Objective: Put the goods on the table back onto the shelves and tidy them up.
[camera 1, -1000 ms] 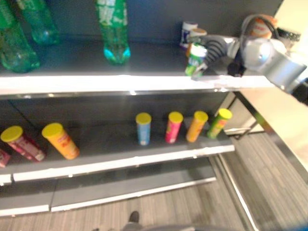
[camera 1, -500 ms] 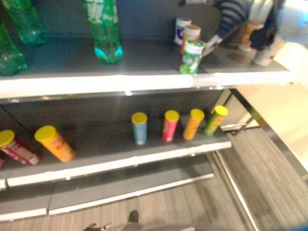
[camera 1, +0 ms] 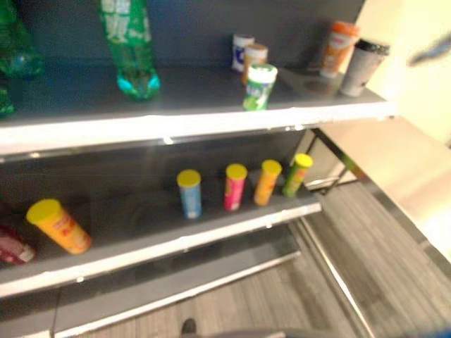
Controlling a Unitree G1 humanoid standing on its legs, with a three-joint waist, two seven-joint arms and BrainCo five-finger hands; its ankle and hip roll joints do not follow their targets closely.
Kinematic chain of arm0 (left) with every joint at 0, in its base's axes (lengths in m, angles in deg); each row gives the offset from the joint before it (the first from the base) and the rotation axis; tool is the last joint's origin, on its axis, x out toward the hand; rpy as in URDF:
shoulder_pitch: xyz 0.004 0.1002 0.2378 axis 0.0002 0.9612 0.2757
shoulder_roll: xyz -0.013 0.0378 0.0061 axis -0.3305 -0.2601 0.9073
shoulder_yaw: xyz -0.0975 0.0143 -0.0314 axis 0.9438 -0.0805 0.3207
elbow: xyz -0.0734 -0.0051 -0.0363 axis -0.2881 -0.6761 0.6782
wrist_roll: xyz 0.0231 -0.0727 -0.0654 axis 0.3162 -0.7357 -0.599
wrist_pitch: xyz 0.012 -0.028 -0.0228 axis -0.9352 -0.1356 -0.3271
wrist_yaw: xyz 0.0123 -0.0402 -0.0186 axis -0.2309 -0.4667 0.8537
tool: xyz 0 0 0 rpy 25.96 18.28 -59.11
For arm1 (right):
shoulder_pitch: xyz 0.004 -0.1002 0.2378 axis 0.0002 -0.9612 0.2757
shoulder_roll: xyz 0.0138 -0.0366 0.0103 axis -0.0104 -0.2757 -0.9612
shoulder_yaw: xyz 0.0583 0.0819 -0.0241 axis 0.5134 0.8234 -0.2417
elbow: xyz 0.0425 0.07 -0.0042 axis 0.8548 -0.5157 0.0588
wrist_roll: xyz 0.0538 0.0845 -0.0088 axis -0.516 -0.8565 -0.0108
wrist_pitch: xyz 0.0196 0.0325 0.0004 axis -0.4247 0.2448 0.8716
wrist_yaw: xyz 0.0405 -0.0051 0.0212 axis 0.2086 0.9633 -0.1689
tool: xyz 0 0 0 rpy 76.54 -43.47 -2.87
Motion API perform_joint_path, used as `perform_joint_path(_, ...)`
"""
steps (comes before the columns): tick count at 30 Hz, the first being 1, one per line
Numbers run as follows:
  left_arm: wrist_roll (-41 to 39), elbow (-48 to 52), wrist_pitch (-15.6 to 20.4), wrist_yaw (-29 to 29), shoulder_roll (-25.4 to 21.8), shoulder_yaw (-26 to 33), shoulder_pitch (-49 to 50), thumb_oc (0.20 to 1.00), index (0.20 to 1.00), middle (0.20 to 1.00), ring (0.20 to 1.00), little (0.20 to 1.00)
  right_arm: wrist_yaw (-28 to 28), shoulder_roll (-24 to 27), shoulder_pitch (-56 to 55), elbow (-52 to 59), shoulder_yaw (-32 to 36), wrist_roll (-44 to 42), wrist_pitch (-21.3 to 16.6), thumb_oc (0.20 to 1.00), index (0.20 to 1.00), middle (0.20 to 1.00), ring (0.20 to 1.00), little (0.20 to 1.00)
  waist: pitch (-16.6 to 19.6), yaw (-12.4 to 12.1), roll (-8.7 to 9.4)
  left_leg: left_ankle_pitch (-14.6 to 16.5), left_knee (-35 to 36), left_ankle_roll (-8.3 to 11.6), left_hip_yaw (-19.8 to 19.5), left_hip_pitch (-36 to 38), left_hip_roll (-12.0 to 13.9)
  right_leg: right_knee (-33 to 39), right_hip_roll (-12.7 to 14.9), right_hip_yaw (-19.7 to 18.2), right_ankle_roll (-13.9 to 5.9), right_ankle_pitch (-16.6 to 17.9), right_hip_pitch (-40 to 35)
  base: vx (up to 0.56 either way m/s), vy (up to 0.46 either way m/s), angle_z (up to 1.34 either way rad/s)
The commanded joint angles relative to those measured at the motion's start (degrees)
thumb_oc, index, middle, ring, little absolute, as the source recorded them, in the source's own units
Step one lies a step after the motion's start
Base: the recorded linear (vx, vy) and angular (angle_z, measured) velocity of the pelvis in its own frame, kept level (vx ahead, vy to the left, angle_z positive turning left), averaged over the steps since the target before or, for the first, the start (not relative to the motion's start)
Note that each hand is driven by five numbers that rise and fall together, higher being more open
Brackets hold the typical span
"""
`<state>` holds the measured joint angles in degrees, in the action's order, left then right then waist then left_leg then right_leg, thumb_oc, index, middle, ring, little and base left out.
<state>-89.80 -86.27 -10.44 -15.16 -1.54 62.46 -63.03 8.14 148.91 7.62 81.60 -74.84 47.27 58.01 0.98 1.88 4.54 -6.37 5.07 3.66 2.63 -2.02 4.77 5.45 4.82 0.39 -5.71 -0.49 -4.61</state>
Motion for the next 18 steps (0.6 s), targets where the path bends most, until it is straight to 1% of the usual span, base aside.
perform_joint_path(1,1.1,-1.6,0.9,-0.7,0.4,-1.8,-3.9,1.0,1.0,1.0,1.0,1.0,2.2,3.0,8.5,0.6,-4.6,0.8,0.2,1.0,1.0,1.0,1.0,1.0,0.5,-1.0,-1.92,5.4,-0.1,1.97,-1.4,0.0,0.5,-0.5,-1.2,2.3,-1.84,-0.6,1.0,-0.02,-0.031,-0.2)
perform_joint_path(2,1.8,-1.4,0.8,-1.1,2.2,-2.5,-4.2,1.0,1.0,1.0,1.0,1.0,1.5,7.4,13.0,2.8,-9.8,0.4,-0.1,1.0,1.0,1.0,1.0,1.0,0.3,-1.0,-3.67,5.4,-0.1,1.97,-1.2,-0.1,0.7,-0.5,-1.3,2.0,-1.83,-0.7,1.1,-0.01,-0.018,-0.06)
perform_joint_path(3,1.8,-1.4,0.8,-1.1,2.1,-2.6,-4.5,1.0,1.0,1.0,1.0,1.0,1.3,7.9,13.4,3.2,-9.8,0.4,0.1,1.0,1.0,1.0,1.0,1.0,0.1,-1.2,-3.63,5.5,-0.1,1.98,-1.1,-0.1,0.7,-0.5,-1.3,2.0,-1.82,-0.6,1.2,-0.02,-0.029,-0.04)
perform_joint_path(4,2.1,-1.4,0.7,-1.2,3.0,-2.8,-4.5,1.0,1.0,1.0,1.0,1.0,0.7,9.6,12.7,4.0,-9.8,0.2,0.3,1.0,1.0,1.0,1.0,1.0,0.0,-1.1,-4.5,5.4,-0.1,1.98,-1.0,-0.1,0.8,-0.5,-1.4,1.7,-1.83,-0.7,1.2,-0.02,-0.037,-0.07)
perform_joint_path(6,2.4,-1.1,0.4,-1.7,6.1,-2.3,-4.3,1.0,1.0,1.0,1.0,1.0,-2.4,14.5,8.5,6.4,-9.8,0.5,1.3,1.0,1.0,1.0,1.0,1.0,-0.3,-0.7,-8.17,5.2,-0.1,2.06,-0.8,-0.5,1.1,-0.5,-1.5,1.5,-1.78,-0.8,1.5,-0.05,-0.064,-0.2)
perform_joint_path(8,2.4,-1.0,0.5,-2.2,7.5,-1.5,-3.9,1.0,1.0,1.0,1.0,1.0,-4.8,16.7,5.2,8.2,-9.8,0.3,1.6,1.0,1.0,1.0,1.0,1.0,-0.5,-0.2,-10.11,4.9,-0.1,2.12,-0.9,-0.7,1.1,-0.5,-1.5,1.5,-1.73,-0.8,1.6,-0.03,-0.039,-0.12)
perform_joint_path(9,2.4,-1.0,0.5,-2.2,7.5,-1.4,-3.8,1.0,1.0,1.0,1.0,1.0,-4.8,16.6,5.2,8.3,-9.8,0.3,1.6,1.0,1.0,1.0,1.0,1.0,-0.4,-0.1,-10.17,4.9,-0.1,2.13,-1.0,-0.8,1.1,-0.5,-1.5,1.6,-1.72,-0.8,1.7,-0.02,-0.038,0.0)
perform_joint_path(10,2.4,-1.0,0.5,-2.4,8.4,-1.0,-3.7,1.0,1.0,1.0,1.0,1.0,-6.1,17.0,2.7,9.0,-9.8,-0.3,1.6,1.0,1.0,1.0,1.0,1.0,-0.5,0.1,-11.19,4.7,-0.1,2.16,-1.0,-0.8,1.1,-0.5,-1.6,1.5,-1.68,-0.9,1.7,-0.05,-0.054,0.03)
perform_joint_path(12,1.7,-0.8,0.6,-3.1,11.8,1.2,-2.1,1.0,1.0,1.0,1.0,1.0,-11.0,15.8,-7.3,11.3,-9.8,-2.1,2.3,1.0,1.0,1.0,1.0,1.0,-0.3,2.2,-15.24,4.0,-0.1,2.43,-1.2,-1.4,1.4,-0.5,-1.8,1.8,-1.4,-1.1,1.7,-0.09,-0.075,0.04)
perform_joint_path(13,1.3,-0.7,0.6,-3.4,13.3,1.6,-1.8,1.0,1.0,1.0,1.0,1.0,-12.1,14.7,-10.2,11.3,-9.8,-3.2,2.5,1.0,1.0,1.0,1.0,1.0,-0.5,2.5,-16.48,3.8,-0.1,2.45,-1.3,-1.6,1.3,-0.5,-1.9,1.8,-1.35,-1.1,1.7,-0.13,-0.08,0.06)
perform_joint_path(14,-0.3,0.2,0.7,-3.8,17.3,3.9,-0.3,1.0,1.0,1.0,1.0,1.0,-15.1,7.3,-22.0,9.4,-9.8,-6.0,3.9,1.0,1.0,1.0,1.0,1.0,-0.5,5.6,-19.97,3.1,-0.1,2.59,-1.8,-2.3,1.5,-0.5,-2.3,2.2,-0.96,-1.5,1.8,-0.12,-0.06,0.06)
perform_joint_path(15,-1.0,0.5,0.8,-3.9,18.5,4.7,0.1,1.0,1.0,1.0,1.0,1.0,-16.2,4.2,-26.2,7.6,-9.8,-7.8,4.7,1.0,1.0,1.0,1.0,1.0,-0.6,6.8,-20.8,2.9,-0.1,2.63,-2.0,-2.7,1.5,-0.5,-2.4,2.4,-0.78,-1.6,1.9,-0.1,-0.05,-0.02)
perform_joint_path(16,-1.1,0.5,0.8,-3.9,18.4,5.0,0.6,1.0,1.0,1.0,1.0,1.0,-16.0,3.3,-26.7,7.1,-9.8,-7.7,4.5,1.0,1.0,1.0,1.0,1.0,-0.3,7.4,-20.62,2.8,-0.1,2.65,-2.2,-2.7,1.6,-0.5,-2.5,2.5,-0.75,-1.6,1.8,-0.16,-0.032,0.02)
perform_joint_path(17,-2.9,1.8,0.9,-3.5,11.3,10.6,0.2,1.0,1.0,1.0,1.0,1.0,-16.3,-21.9,-71.1,-7.0,27.6,-4.5,6.6,1.0,1.0,1.0,1.0,1.0,-1.0,12.5,-12.83,1.0,-0.1,2.74,-3.3,-5.5,2.3,-0.5,-3.5,3.6,-0.25,-0.7,3.7,-0.12,-0.04,0.24)
perform_joint_path(18,-3.8,2.0,1.0,-3.6,-0.1,-0.7,-3.3,1.0,1.0,1.0,1.0,1.0,-17.8,-37.3,-115.4,-1.9,69.3,1.5,7.7,1.0,1.0,1.0,1.0,1.0,-2.3,0.1,-2.02,1.3,-0.1,2.72,-3.5,-4.1,1.5,-0.5,-2.9,4.0,-0.2,-1.8,1.9,-0.12,-0.038,0.41)
